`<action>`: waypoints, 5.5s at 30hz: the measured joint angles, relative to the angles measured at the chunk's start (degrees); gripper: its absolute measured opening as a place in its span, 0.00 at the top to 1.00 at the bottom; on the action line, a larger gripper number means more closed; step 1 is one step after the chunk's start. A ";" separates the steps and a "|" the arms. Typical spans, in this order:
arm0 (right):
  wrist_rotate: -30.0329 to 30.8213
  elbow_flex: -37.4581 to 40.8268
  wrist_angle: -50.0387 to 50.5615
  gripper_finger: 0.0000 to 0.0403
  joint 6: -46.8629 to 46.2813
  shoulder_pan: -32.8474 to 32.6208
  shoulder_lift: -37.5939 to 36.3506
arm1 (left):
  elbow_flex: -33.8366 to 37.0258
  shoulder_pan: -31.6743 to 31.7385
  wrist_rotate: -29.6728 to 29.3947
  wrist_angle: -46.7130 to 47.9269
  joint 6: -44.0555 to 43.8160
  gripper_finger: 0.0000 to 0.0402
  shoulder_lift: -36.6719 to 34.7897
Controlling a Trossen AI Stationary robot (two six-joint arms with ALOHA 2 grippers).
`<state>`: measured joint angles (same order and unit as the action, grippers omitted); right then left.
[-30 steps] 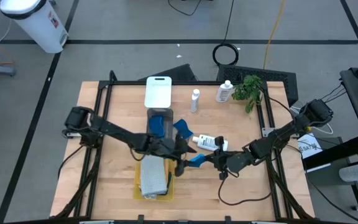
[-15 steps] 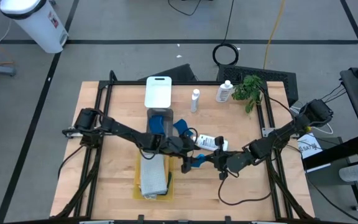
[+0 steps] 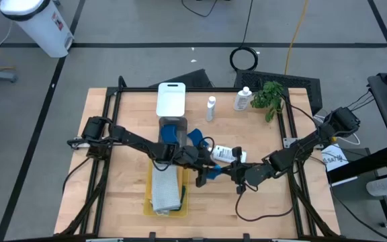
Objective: Pick & Place Kitchen Items
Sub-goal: Put the blue sponge into the black bin
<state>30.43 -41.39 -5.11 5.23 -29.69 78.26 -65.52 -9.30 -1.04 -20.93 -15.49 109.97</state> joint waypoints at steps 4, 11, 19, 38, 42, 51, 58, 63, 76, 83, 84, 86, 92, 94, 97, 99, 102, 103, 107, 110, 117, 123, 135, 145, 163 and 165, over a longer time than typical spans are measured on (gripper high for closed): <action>0.11 0.00 -0.03 0.99 -0.19 0.00 0.00 | 0.04 0.24 1.25 -0.86 1.58 0.94 0.00; 0.23 0.00 0.04 0.89 -1.51 -0.80 -1.10 | 0.22 0.17 1.63 -2.87 7.56 0.95 -0.94; -1.12 -0.05 3.88 0.80 -2.15 -3.98 -8.11 | 3.77 -0.27 -4.93 -3.85 7.30 0.97 -7.11; -0.58 0.07 6.68 0.81 -4.59 -5.25 -10.29 | 41.38 -1.07 -21.53 -26.43 5.52 0.99 -34.91; -0.52 0.07 6.56 0.81 -4.59 -5.25 -10.29 | 49.12 1.08 -21.75 -35.65 5.18 0.97 -35.95; -0.47 0.04 6.30 0.81 -4.59 -5.14 -10.29 | 53.96 5.57 -18.91 -36.43 3.59 0.96 -35.63; -0.47 0.04 6.26 0.81 -4.59 -5.14 -10.29 | 54.01 5.59 -13.71 -36.20 4.44 0.98 -34.57; -0.47 0.03 6.25 0.81 -4.59 -5.14 -10.29 | 54.01 5.59 -13.49 -36.39 4.31 0.97 -32.01; -0.47 0.03 6.26 0.81 -4.59 -5.14 -10.29 | 54.01 8.65 -13.96 -37.68 1.50 0.98 -28.85; -0.47 0.03 6.26 0.81 -4.59 -5.14 -10.29 | 54.01 8.65 -18.29 -37.47 1.21 0.89 -28.85; -0.47 0.03 6.26 0.81 -4.59 -5.14 -10.29 | 54.01 8.65 -18.72 -37.42 0.80 0.87 -28.85; -0.47 0.02 6.26 0.81 -4.59 -5.14 -10.29 | 54.01 8.65 -18.83 -37.41 -0.46 0.84 -28.85; -0.47 0.04 6.26 0.81 -4.59 -5.14 -10.29 | 54.01 8.65 -21.72 -36.94 -1.20 0.73 -28.85; -0.47 0.03 6.26 0.81 -4.59 -5.14 -10.29 | 54.01 8.65 -22.69 -35.88 -1.20 0.68 -28.85; -0.47 0.03 6.26 0.81 -4.59 -5.14 -10.29 | 54.01 8.65 -23.32 -34.79 -1.53 0.61 -28.85; -0.47 0.04 6.26 0.81 -4.59 -5.14 -10.29 | 54.01 8.65 -23.33 -33.68 -1.37 0.56 -28.85; -0.47 0.03 6.26 0.81 -4.59 -5.14 -10.29 | 54.01 8.69 -24.00 -32.30 -1.22 0.51 -28.85; -0.47 0.03 6.26 0.81 -4.59 -5.14 -10.29 | 54.01 8.69 -24.61 -32.16 -1.20 0.50 -28.85; -0.47 0.04 6.26 0.81 -4.59 -5.14 -10.29 | 54.01 8.69 -26.98 -31.94 -1.19 0.46 -28.85; -0.47 0.04 6.26 0.81 -4.59 -5.14 -10.29 | 54.01 8.69 -28.87 -31.95 -1.18 0.47 -28.85; -0.47 0.04 6.26 0.81 -4.59 -5.14 -10.29 | 54.01 8.69 -33.63 -31.36 -1.20 0.49 -28.85; -0.47 0.04 6.26 0.81 -4.59 -5.14 -10.29 | 54.01 8.69 -35.54 -31.04 -0.91 0.52 -28.85; -0.47 0.04 6.26 0.81 -4.59 -5.12 -10.29 | 54.01 8.69 -35.02 -31.10 -1.44 0.52 -28.85; -0.47 0.04 6.26 0.81 -4.59 -5.13 -10.29 | 54.01 8.69 -34.97 -31.10 -1.53 0.52 -28.85; -0.46 0.04 6.26 0.81 -4.60 -5.11 -10.29 | 54.01 8.69 -34.84 -31.11 -2.01 0.52 -28.86; -0.47 0.04 6.26 0.81 -4.59 -5.13 -10.29 | 54.01 8.69 -34.84 -31.12 -2.02 0.52 -28.85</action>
<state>29.96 -41.34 1.15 0.64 -34.82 67.96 -11.51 -0.60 -35.88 -52.05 -17.51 81.12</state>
